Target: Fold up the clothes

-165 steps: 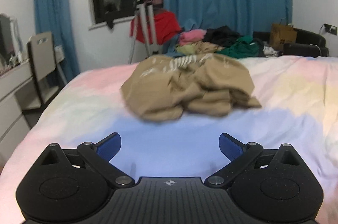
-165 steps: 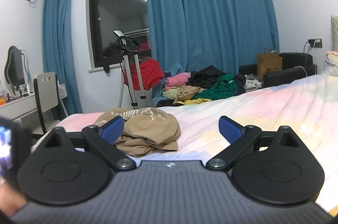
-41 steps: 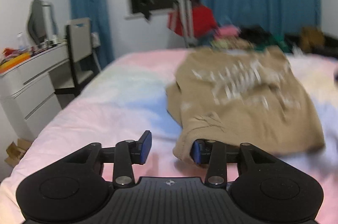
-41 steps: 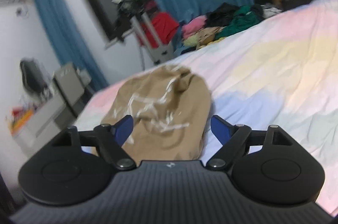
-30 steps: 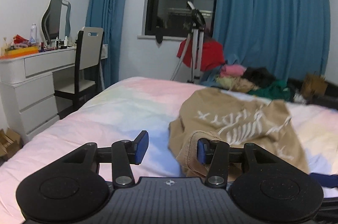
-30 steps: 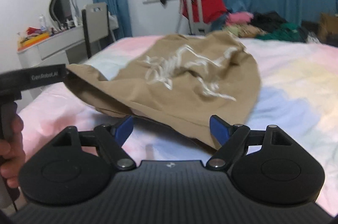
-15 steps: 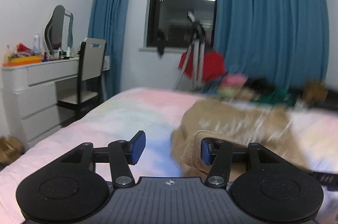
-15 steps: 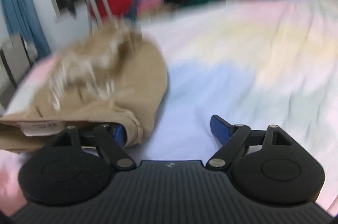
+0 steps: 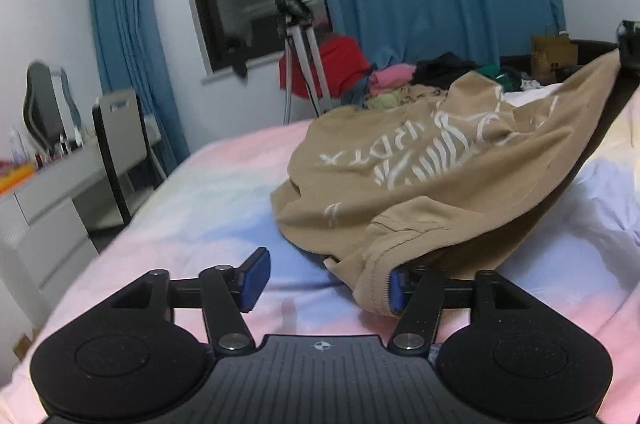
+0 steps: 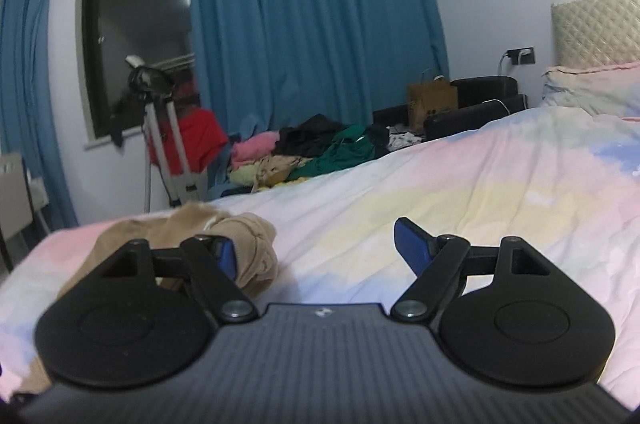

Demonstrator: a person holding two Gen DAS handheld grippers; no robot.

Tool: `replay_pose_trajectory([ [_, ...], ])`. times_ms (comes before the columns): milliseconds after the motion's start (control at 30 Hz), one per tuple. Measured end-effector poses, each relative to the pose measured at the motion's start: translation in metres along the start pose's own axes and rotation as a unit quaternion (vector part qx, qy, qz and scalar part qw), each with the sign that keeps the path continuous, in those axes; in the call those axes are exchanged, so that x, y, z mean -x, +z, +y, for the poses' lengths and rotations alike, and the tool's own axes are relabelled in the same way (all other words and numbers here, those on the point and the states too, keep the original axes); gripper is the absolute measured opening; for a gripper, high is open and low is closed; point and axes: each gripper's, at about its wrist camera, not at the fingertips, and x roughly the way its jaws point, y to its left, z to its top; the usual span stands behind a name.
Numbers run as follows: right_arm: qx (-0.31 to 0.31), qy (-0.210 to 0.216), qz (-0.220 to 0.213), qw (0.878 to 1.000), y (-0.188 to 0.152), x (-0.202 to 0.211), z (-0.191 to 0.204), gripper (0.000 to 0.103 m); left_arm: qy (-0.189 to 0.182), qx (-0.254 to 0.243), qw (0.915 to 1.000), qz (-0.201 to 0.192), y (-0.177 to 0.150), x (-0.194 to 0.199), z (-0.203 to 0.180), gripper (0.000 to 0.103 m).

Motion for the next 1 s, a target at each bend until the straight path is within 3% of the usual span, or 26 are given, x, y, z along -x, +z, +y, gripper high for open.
replay_pose_trajectory([
  [33, -0.002, 0.000, 0.008, 1.000, 0.000, -0.002, -0.002, 0.079, 0.013, 0.000, 0.9999, 0.004, 0.000, -0.002, 0.000, 0.065],
  [133, 0.020, 0.010, 0.096, 0.995, -0.018, -0.027, 0.002, 0.080, 0.045, 0.021, 0.9983, 0.032, -0.004, -0.013, 0.011, 0.072],
  [267, 0.044, 0.021, 0.209, 0.977, -0.042, -0.058, 0.007, 0.077, 0.081, 0.037, 0.9944, 0.058, -0.009, -0.027, 0.025, 0.072],
  [333, 0.029, 0.012, 0.215, 0.976, -0.048, -0.059, 0.004, 0.077, 0.082, 0.055, 0.9937, 0.053, -0.008, -0.027, 0.035, 0.073],
  [467, 0.035, 0.013, 0.159, 0.987, -0.027, -0.042, 0.010, 0.077, 0.098, 0.079, 0.9921, 0.006, 0.004, -0.006, 0.049, 0.077],
  [667, 0.027, 0.046, 0.063, 0.997, 0.073, 0.001, 0.026, 0.078, 0.129, 0.098, 0.9804, -0.113, 0.070, 0.063, 0.080, 0.077],
  [1000, 0.009, 0.092, -0.080, 0.992, 0.282, 0.108, 0.038, 0.078, 0.143, 0.112, 0.9529, -0.243, 0.253, 0.193, 0.141, 0.077],
])
